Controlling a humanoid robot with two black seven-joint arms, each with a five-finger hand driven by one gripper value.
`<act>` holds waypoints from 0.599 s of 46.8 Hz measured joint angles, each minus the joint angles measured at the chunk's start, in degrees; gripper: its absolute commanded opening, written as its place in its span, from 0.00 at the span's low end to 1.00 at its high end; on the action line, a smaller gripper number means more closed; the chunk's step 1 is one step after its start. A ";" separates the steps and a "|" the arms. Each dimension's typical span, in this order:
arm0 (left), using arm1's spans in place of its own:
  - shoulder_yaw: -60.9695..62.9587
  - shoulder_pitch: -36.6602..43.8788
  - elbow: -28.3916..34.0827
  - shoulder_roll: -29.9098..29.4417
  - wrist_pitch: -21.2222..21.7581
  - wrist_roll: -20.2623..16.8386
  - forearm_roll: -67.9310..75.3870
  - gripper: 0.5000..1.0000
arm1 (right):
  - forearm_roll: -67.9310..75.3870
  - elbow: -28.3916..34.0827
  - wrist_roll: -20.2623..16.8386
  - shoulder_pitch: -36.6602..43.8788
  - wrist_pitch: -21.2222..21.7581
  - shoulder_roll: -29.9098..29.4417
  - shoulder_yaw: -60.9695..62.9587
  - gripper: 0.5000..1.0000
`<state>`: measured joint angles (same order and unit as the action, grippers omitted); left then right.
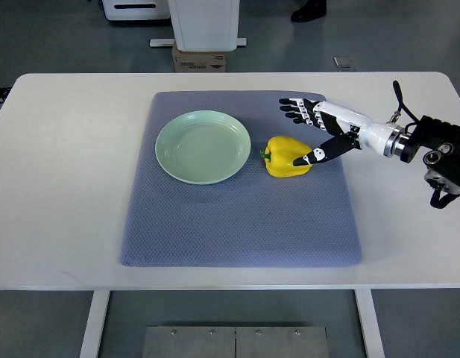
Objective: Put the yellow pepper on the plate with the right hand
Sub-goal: 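Move the right hand toward the yellow pepper, fingers open, then close the right hand's fingers around the yellow pepper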
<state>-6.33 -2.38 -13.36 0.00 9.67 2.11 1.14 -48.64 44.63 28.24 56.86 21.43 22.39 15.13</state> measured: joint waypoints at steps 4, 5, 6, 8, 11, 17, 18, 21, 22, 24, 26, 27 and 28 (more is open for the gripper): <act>0.00 0.01 0.00 0.00 0.00 0.00 0.00 1.00 | -0.05 -0.05 0.00 0.91 -1.44 -0.20 -2.68 0.89; 0.00 0.01 0.00 0.00 0.00 0.00 0.00 1.00 | -0.10 -0.11 0.00 0.98 -1.99 -0.27 -3.20 0.89; 0.00 0.00 0.01 0.00 0.00 -0.01 0.00 1.00 | -0.13 -0.19 -0.03 1.05 -2.61 -0.31 -3.77 0.89; 0.00 0.01 0.00 0.00 0.00 0.00 0.00 1.00 | -0.14 -0.25 -0.06 1.18 -3.58 -0.43 -4.69 0.89; 0.00 0.01 0.00 0.00 0.00 -0.01 0.00 1.00 | -0.22 -0.26 -0.14 1.42 -4.78 -0.83 -6.13 0.89; 0.00 0.01 0.00 0.00 0.00 0.00 0.00 1.00 | -0.23 -0.42 -0.53 1.76 -6.95 -1.97 -7.84 0.89; 0.00 0.01 0.00 0.00 0.00 0.00 0.00 1.00 | -0.23 -0.45 -0.58 1.77 -7.24 -2.13 -7.97 0.89; 0.00 0.01 0.00 0.00 0.00 0.00 0.00 1.00 | -0.23 -0.70 -0.78 1.79 -7.86 -2.53 -8.49 0.89; 0.00 0.01 0.00 0.00 0.00 0.00 0.00 1.00 | -0.23 -0.75 -0.84 1.81 -8.02 -2.62 -8.61 0.89; 0.00 -0.01 0.00 0.00 0.00 -0.01 0.00 1.00 | -0.23 -0.85 -1.01 1.91 -8.31 -2.80 -8.76 0.89; 0.00 0.01 0.00 0.00 0.00 0.00 0.00 1.00 | -0.27 -0.91 -1.26 1.94 -8.67 -3.08 -8.79 0.89; 0.00 0.01 0.00 0.00 0.00 0.00 0.00 1.00 | -0.29 -0.94 -1.45 1.97 -8.85 -3.24 -8.85 0.89; 0.00 0.01 0.00 0.00 0.00 0.00 0.00 1.00 | -0.31 -0.98 -1.64 2.05 -9.00 -3.40 -8.88 0.89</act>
<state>-6.33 -2.37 -13.36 0.00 9.67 2.11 1.14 -48.95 43.65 26.60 58.90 12.43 18.99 6.25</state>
